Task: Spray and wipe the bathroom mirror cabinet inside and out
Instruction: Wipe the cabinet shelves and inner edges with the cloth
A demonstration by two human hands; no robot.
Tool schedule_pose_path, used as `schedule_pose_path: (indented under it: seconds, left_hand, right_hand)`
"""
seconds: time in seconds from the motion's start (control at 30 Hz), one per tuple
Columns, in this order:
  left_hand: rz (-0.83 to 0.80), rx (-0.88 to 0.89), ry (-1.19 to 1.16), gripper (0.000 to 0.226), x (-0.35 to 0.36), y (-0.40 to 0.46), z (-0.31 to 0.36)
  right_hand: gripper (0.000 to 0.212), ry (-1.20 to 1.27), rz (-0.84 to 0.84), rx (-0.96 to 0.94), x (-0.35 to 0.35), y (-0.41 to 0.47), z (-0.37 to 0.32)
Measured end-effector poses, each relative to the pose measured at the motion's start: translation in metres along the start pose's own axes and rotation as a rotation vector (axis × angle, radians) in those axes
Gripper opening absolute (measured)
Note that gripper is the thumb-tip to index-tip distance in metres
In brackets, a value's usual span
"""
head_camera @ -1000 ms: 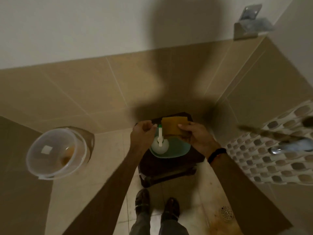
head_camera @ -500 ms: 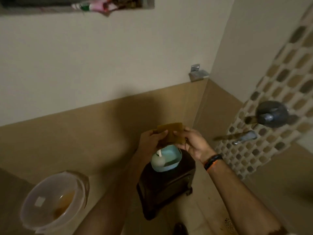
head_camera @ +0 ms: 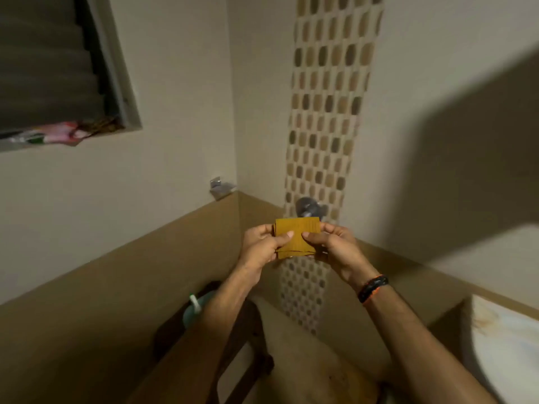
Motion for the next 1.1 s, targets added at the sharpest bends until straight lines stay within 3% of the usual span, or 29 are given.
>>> schedule_pose_path:
  seconds: [0.33,0.63,0.8,0.97,1.1]
  left_hand:
    - [-0.255,0.184,0.017,0.025,0.242,-0.135,0.059]
    - [-0.474,0.286,-0.022,0.024,0.468,-0.238,0.126]
    - [-0.565,0.336,-0.075,0.023,0.564,-0.247,0.166]
    - [-0.696,0.401,-0.136,0.026,0.658,-0.234,0.214]
    - [-0.793,0.46,-0.181,0.031,0.723,-0.226,0.259]
  right_hand:
    - [0.024,0.084,0.228,-0.228,-0.244,-0.125,-0.107]
    - [0.016,0.037,0.46,-0.405,-0.458,-0.21,-0.226]
    - [0.018,0.023,0.535,-0.48,-0.534,-0.217,-0.288]
    - [0.037,-0.031,0.569,-0.527,-0.6,-0.207,-0.354]
    - [0.035,-0.092,0.642,-0.604,-0.639,-0.202,-0.409]
Point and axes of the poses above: each hand's wrist, its own y-axis towards the middle knuckle, its own x-axis out of the palm, z = x × y, the point moved 6 cm from there along y, towards the middle knuckle, and after that the axes turned 8 degrees about z, right-handed, at the moved point
